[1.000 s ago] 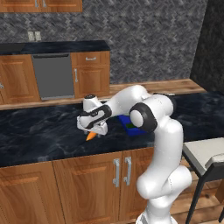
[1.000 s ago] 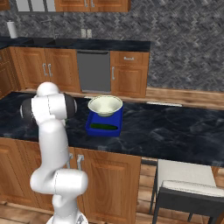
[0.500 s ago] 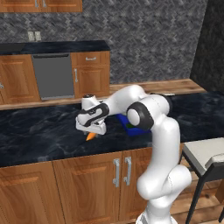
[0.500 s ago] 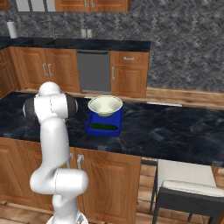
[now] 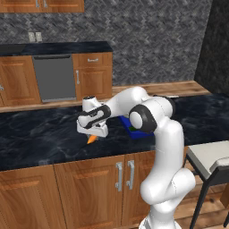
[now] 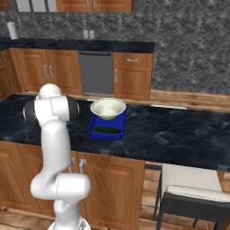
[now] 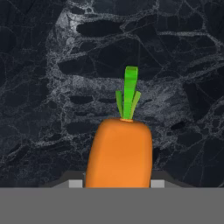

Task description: Place the two vegetables and bowl onto the tray for setting up a vegetable dip station.

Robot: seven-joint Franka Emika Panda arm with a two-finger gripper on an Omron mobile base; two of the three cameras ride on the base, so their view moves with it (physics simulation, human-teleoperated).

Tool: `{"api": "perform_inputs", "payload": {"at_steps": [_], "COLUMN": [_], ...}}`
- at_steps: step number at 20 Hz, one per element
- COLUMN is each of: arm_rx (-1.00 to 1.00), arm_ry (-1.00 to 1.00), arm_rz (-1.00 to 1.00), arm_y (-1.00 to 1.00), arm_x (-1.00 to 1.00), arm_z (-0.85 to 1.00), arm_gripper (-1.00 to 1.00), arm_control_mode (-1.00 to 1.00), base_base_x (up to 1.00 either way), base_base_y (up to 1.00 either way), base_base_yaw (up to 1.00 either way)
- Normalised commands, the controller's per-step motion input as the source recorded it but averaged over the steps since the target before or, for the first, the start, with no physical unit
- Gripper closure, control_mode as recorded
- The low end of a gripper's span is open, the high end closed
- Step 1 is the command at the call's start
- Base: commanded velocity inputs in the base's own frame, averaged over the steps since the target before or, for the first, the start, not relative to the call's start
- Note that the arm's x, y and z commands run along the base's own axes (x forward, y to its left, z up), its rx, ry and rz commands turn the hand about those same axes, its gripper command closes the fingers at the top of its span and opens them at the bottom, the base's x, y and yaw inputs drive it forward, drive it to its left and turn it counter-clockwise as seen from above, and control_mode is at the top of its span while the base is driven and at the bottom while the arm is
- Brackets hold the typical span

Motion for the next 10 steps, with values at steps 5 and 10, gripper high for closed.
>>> {"api": "perform_inputs", "payload": {"at_steps": [5,10], "arm_rx": [0.00,0.00], "arm_ry": [0.00,0.00], "arm_rz": [0.00,0.00], "arm_y": [-0.05,-0.18], "arm_x": [-0.14,-0.27], "arm_z": [0.17,0.22], "arm_gripper": [1.00,1.00], "arm_control_mode": [-1.00,-1.00], "base_base_x": [0.00,0.00], "base_base_y": [0.00,0.00], "base_base_yaw": [0.00,0.00]}}
